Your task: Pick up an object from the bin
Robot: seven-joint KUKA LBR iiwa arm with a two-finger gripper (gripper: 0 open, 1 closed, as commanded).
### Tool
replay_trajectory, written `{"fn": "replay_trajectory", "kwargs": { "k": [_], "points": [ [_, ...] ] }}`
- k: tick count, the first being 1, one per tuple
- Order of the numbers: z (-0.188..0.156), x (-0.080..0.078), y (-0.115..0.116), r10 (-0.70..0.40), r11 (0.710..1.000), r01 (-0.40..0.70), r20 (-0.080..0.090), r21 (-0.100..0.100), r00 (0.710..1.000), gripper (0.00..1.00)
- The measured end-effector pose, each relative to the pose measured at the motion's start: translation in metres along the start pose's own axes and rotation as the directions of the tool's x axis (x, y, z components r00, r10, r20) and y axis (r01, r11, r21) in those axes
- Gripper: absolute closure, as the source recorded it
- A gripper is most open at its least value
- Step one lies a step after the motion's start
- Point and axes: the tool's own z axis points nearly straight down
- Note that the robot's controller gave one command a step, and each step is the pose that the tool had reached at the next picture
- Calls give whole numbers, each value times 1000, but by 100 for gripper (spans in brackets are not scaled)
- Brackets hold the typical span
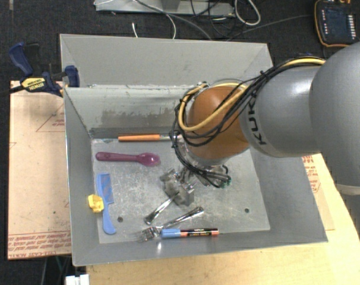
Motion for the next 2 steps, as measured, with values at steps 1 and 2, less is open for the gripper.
{"fn": "replay_trajectory", "kwargs": {
  "k": [1, 2],
  "points": [
    [-19, 1, 1, 1, 1000, -1, -2, -2, 1000, 100],
    [-38, 0, 1, 1, 1000, -1, 1, 0, 1000, 100]
  ]
}}
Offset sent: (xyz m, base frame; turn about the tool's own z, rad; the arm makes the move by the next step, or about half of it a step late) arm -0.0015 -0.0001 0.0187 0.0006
